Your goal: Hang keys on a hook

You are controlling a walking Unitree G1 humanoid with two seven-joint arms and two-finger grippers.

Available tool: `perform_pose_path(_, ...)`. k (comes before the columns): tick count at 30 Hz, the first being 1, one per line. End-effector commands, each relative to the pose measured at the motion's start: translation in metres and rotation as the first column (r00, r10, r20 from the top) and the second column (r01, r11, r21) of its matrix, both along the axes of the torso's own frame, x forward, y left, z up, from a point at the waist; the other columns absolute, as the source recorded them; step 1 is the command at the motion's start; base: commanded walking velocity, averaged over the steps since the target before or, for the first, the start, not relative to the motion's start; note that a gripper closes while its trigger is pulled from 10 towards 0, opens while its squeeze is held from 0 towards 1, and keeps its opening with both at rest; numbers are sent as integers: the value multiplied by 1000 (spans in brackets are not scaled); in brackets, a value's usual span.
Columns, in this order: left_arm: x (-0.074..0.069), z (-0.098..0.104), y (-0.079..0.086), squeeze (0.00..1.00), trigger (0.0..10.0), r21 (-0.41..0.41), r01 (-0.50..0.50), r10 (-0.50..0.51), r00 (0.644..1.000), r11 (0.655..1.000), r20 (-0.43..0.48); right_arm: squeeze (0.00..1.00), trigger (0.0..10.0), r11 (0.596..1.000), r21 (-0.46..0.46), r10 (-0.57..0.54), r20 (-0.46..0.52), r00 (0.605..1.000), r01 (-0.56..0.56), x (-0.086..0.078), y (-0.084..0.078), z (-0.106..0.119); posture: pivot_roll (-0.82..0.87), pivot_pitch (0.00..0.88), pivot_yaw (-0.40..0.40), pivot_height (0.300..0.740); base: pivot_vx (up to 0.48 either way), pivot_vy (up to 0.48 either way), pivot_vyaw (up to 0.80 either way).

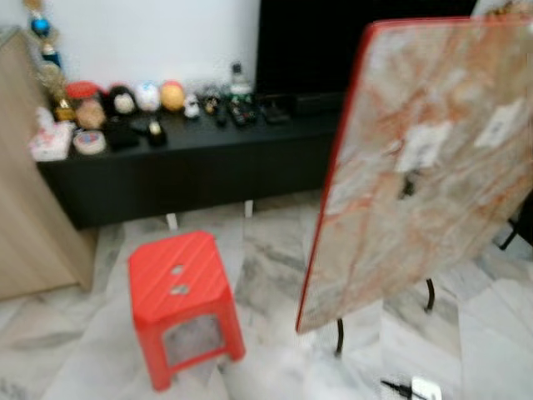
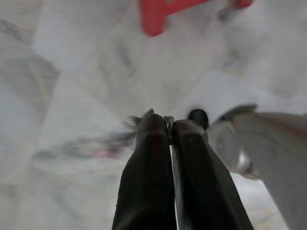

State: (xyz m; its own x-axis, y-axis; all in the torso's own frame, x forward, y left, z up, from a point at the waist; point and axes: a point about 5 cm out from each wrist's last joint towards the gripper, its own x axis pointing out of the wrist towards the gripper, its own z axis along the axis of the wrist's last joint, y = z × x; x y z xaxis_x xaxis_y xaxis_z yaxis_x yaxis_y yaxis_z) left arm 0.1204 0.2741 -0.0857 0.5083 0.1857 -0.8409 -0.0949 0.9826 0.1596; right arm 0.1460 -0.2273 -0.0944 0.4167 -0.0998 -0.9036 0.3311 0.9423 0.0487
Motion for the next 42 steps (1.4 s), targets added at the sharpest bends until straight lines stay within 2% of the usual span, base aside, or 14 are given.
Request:
perform_pose_path(1,-9,1,9,0,10000,24,2,-1,1000,1000,-26,0,10000,1000,10,23,27,999,-24,7,6,2,88,0,-38,740,0,-307,0)
perform_pose_path(7,-2,-2,-2,0,10000,21,12,-11,1000,1000,-28,0,10000,999,3,34,20,999,-34,7,5,2,95,0,-42,740,0,-307,0)
perform_pose_path(10,12,-4,-20,0,10000,9,30,-30,999,1000,-11,0,10000,999,4,32,25,999,-32,8,6,2,93,0,-41,740,0,-306,0)
perform_pose_path(16,24,-5,-40,0,10000,-5,52,-52,999,999,2,0,10000,999,4,36,33,999,-36,9,5,3,94,0,-42,740,0,-304,0)
perform_pose_path(19,24,-5,-39,0,10000,-4,50,-50,999,999,1,0,10000,999,1,39,33,999,-39,10,5,3,95,0,-43,740,0,-304,0)
perform_pose_path(23,15,-5,-28,0,10000,2,34,-34,999,999,-7,0,10000,999,-3,54,33,998,-54,10,4,3,93,0,-47,740,0,-301,0)
perform_pose_path(42,13,-6,-30,0,10000,-7,37,-37,999,999,-10,0,10000,999,-14,49,35,998,-49,9,2,3,80,0,-43,740,0,-300,0)
